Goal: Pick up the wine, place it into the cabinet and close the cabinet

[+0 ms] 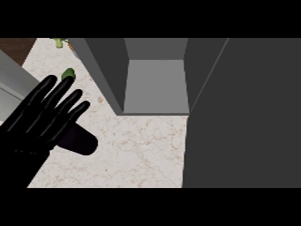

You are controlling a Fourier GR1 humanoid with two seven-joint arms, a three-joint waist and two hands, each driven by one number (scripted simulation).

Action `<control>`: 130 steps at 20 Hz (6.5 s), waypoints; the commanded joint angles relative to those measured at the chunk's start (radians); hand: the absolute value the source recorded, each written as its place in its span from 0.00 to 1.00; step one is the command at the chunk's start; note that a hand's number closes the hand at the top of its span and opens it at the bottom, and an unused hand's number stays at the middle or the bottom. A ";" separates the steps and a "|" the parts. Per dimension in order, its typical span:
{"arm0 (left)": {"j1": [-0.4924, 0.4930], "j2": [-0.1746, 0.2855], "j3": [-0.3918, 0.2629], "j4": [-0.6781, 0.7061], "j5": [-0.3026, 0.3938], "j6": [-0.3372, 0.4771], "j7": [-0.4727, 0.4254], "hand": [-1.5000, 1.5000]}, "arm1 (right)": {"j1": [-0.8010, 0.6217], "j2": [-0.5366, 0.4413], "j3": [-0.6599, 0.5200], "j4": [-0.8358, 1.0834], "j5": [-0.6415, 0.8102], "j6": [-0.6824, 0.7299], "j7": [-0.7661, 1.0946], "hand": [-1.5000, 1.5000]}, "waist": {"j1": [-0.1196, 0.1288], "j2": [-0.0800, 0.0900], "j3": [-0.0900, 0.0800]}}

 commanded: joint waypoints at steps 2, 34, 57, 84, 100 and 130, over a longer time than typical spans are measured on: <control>-0.013 0.049 0.084 -0.081 0.058 0.050 0.116 0.00 | 0.019 -0.013 0.004 -0.152 -0.023 -0.009 0.106 0.00 | 0.001 -0.001 0.000; -0.020 0.175 0.370 0.353 0.138 -0.199 -0.015 0.00 | -0.023 -0.016 -0.107 -0.229 -0.104 -0.010 0.211 0.00 | -0.012 0.000 0.000; 0.038 0.140 0.382 0.767 -0.048 -0.451 -0.400 0.00 | -0.122 0.011 -0.091 -0.174 -0.047 -0.019 0.257 0.00 | -0.001 0.001 0.000; 0.036 0.119 0.316 1.202 -0.254 -0.633 -0.806 0.00 | -0.193 0.023 -0.087 -0.171 -0.037 -0.024 0.328 0.00 | -0.001 0.001 0.000; -0.069 0.134 0.314 1.434 -0.312 -0.645 -0.923 0.00 | -0.211 0.049 -0.076 -0.141 -0.020 -0.024 0.311 0.00 | -0.003 0.002 0.000; 0.023 0.056 0.319 1.375 -0.450 -0.371 -1.345 1.00 | -0.183 0.076 -0.057 -0.155 0.034 -0.013 0.311 0.00 | 0.010 -0.006 0.001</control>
